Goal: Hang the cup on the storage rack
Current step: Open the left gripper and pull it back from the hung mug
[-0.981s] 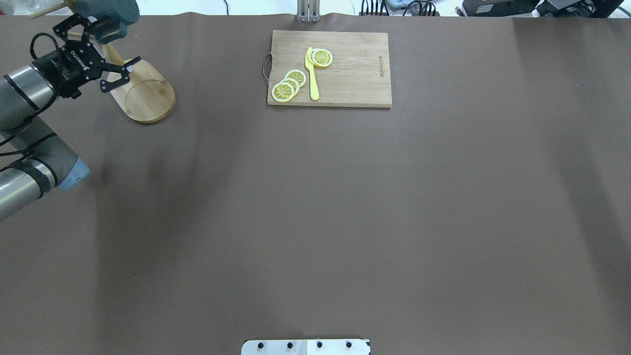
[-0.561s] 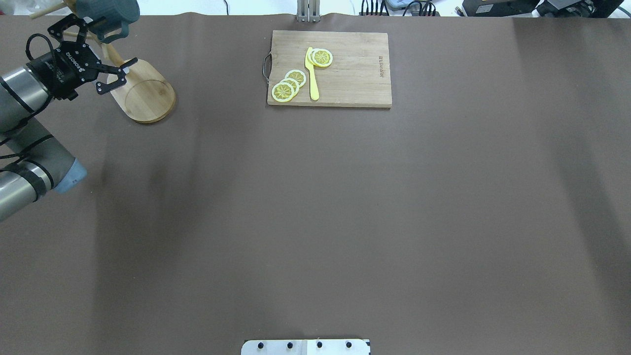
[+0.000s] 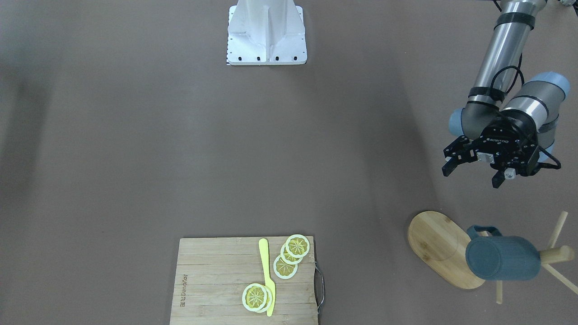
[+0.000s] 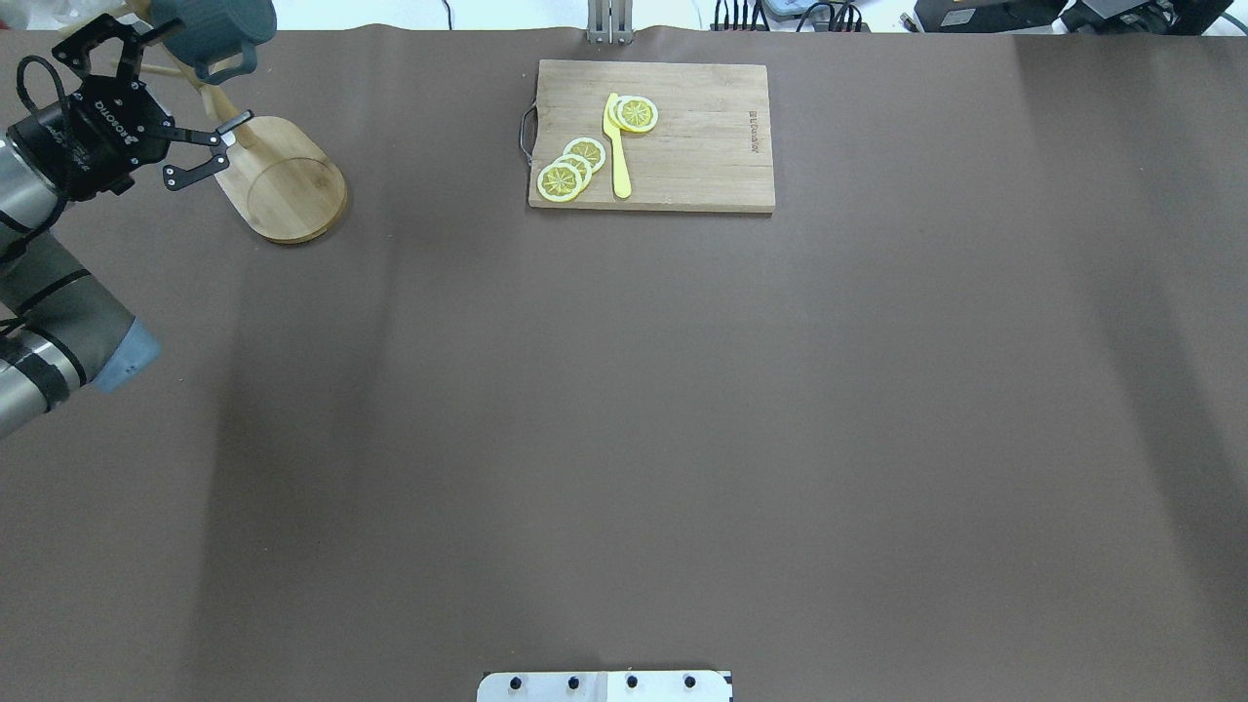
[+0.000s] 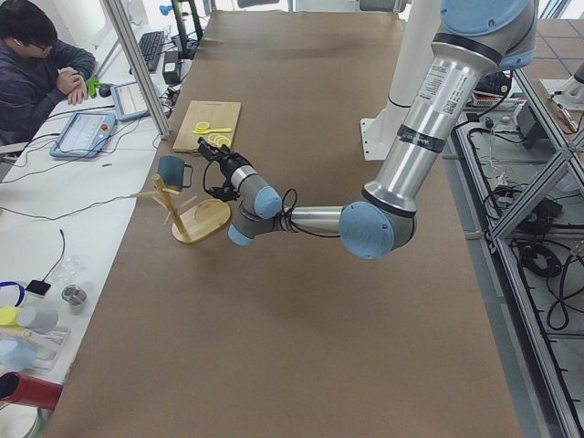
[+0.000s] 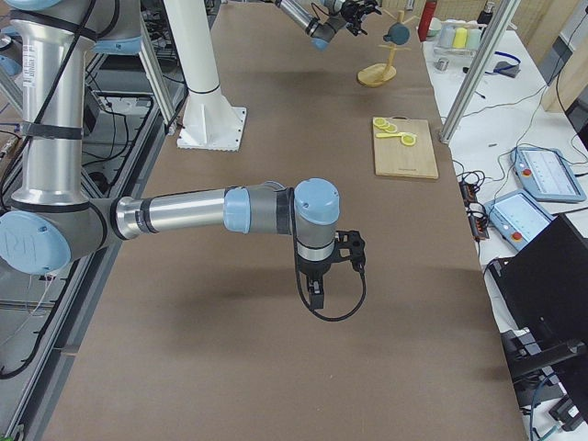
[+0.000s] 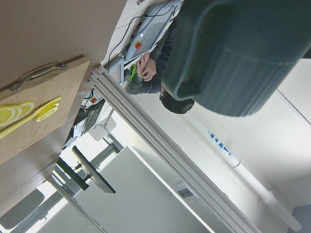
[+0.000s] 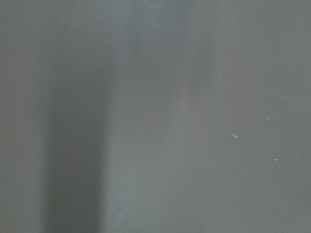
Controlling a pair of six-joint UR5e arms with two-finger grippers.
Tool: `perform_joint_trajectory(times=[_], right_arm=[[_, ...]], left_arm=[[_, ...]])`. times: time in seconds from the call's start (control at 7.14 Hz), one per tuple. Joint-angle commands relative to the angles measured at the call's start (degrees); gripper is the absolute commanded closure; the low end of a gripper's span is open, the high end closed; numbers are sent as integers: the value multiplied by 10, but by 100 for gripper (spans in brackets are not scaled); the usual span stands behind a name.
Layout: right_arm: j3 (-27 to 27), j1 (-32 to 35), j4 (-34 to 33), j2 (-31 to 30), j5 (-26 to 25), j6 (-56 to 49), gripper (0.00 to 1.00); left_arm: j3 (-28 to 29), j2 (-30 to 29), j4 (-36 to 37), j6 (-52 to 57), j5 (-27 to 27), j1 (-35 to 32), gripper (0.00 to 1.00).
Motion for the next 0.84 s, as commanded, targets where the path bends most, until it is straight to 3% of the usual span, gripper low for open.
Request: perform_joint_trajectory(times=[0.0, 0.42, 0.7], right_arm=[[0, 0, 0, 0, 0, 0, 0], [-2, 0, 0, -1, 0, 1, 0], [-3, 0, 0, -1, 0, 0, 0]], left_arm=[[-48, 3, 16, 118, -61, -1, 1], [-135, 46, 82, 364, -167, -6, 1], [-151, 104, 82, 662, -167, -7, 1]])
